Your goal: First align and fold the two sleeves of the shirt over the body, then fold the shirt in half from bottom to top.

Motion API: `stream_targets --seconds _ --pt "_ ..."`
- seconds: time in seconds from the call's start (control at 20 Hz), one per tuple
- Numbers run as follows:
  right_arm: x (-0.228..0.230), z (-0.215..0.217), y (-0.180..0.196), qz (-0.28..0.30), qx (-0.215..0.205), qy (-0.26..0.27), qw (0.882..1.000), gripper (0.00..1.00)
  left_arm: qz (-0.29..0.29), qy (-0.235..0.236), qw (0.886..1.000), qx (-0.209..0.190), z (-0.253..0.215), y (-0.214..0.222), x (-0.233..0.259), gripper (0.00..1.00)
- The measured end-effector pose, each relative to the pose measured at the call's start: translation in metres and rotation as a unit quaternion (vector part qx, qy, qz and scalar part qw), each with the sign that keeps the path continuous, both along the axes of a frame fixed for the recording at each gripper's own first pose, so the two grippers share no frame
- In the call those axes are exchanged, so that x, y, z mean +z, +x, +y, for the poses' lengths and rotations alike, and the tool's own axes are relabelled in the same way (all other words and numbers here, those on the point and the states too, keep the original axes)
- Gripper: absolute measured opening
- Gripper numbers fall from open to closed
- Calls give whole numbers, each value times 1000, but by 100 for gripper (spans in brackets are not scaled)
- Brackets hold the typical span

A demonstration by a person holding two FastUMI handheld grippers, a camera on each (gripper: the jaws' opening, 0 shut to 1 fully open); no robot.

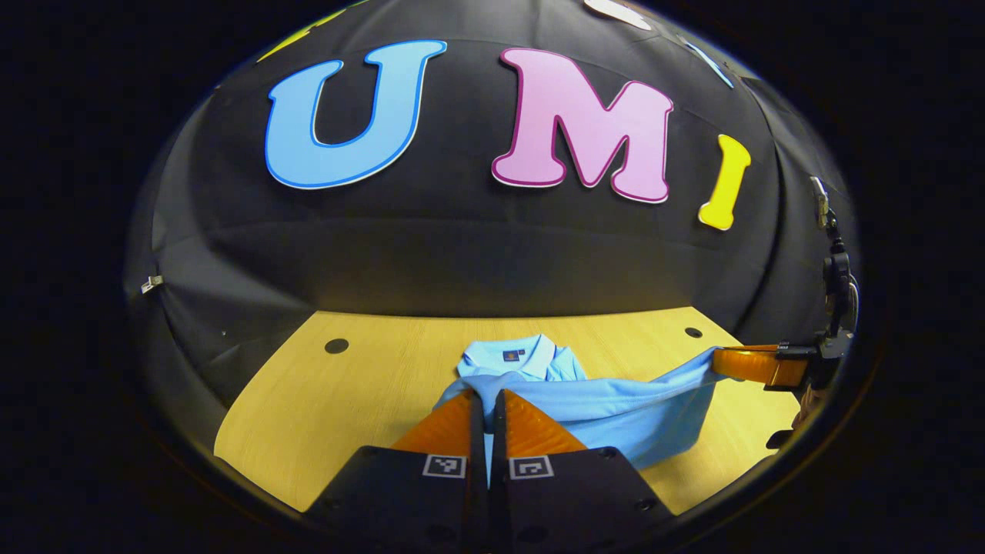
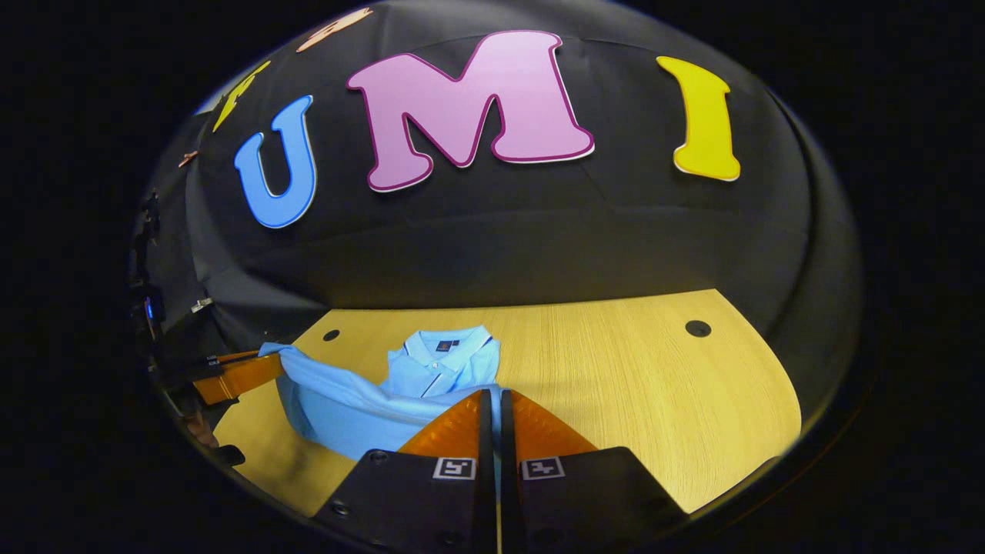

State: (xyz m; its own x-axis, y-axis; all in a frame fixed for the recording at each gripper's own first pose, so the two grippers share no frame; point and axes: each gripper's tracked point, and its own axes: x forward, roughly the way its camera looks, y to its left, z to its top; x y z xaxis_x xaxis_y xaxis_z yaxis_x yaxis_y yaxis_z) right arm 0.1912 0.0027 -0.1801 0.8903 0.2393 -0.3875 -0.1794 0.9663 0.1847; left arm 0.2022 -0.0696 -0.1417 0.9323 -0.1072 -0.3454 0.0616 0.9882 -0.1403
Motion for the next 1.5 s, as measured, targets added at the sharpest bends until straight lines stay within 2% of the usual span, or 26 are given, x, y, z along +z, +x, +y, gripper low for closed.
stream_targets --seconds 0.3,0.45,0.85,0.95,1.0,1.05,1.25,1.5 --pt "-23 12 69 -3 -9 -11 1000 7 0 -10 999 32 13 73 -22 6" --pt "-42 15 102 8 -20 -7 1000 7 6 0 999 43 22 112 -44 6" --pt "-89 25 183 38 -45 -3 998 7 36 21 998 46 25 186 -92 6" --pt "-107 27 194 55 -51 -3 997 7 51 22 997 49 26 195 -106 6" --pt "-116 28 197 63 -52 -5 997 7 57 23 997 52 27 199 -113 11" --pt "-125 28 201 70 -53 -8 996 7 63 24 996 53 28 202 -120 6" --pt "-149 31 205 94 -55 -14 994 7 82 37 994 54 29 207 -141 6" --pt "-175 32 206 129 -63 9 990 7 96 38 993 53 26 208 -155 6"
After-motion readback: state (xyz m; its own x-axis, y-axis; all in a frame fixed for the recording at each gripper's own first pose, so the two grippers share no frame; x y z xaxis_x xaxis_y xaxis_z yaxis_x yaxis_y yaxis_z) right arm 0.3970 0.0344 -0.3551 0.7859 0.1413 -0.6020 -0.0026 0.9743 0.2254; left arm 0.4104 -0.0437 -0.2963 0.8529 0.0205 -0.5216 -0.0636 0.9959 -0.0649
